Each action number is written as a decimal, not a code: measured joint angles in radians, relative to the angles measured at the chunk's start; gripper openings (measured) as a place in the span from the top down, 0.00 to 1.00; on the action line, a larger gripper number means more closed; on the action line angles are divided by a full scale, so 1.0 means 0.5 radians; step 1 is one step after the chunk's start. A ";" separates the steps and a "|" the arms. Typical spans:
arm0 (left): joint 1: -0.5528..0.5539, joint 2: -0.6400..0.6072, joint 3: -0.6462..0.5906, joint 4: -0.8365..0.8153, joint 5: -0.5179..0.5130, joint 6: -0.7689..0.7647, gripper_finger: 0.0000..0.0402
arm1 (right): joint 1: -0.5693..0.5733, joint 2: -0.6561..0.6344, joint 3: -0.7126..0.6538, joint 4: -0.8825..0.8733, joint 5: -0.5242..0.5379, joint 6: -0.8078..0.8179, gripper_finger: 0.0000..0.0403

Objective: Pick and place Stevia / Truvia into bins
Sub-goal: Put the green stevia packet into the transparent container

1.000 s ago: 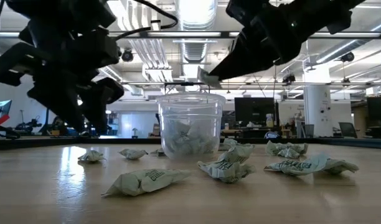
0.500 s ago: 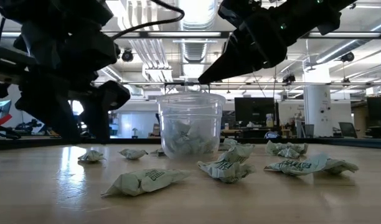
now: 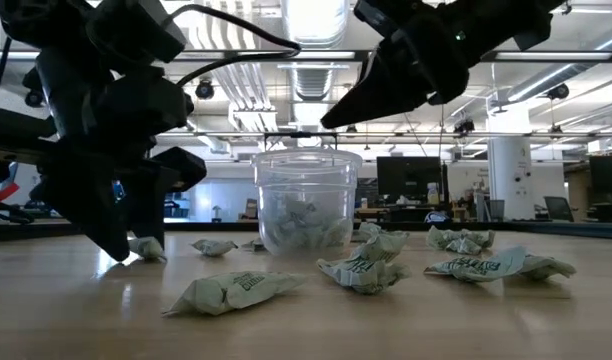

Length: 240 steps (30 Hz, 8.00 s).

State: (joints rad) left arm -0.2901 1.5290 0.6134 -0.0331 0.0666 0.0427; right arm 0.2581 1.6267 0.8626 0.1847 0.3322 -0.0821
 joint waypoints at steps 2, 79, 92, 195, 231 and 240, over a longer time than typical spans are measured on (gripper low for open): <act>0.001 -0.001 0.002 -0.018 -0.025 0.001 0.79 | 0.013 -0.033 0.001 -0.078 0.001 0.019 0.74; 0.145 -0.882 0.170 -0.118 -0.778 0.447 0.54 | 0.037 -0.261 -0.560 -0.697 0.055 1.177 0.69; 0.145 -0.955 0.127 -0.303 -0.779 0.345 0.54 | 0.037 -0.261 -0.610 -0.656 0.067 1.201 0.83; 0.175 -0.432 -0.194 0.497 -0.671 0.419 1.00 | 0.169 -0.113 -0.096 -1.725 -0.031 1.557 0.84; 0.206 -0.002 0.203 0.669 -0.507 0.779 0.68 | 0.165 -0.110 -0.170 -1.622 0.338 1.561 0.85; 0.206 -0.338 0.201 0.236 -0.582 0.673 0.57 | 0.100 -0.110 -0.179 -1.542 0.329 1.786 0.69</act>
State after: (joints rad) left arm -0.1871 1.3600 0.7140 0.0850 -0.2245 0.3791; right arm 0.3080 1.5719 0.7729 -0.5865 0.4965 0.8111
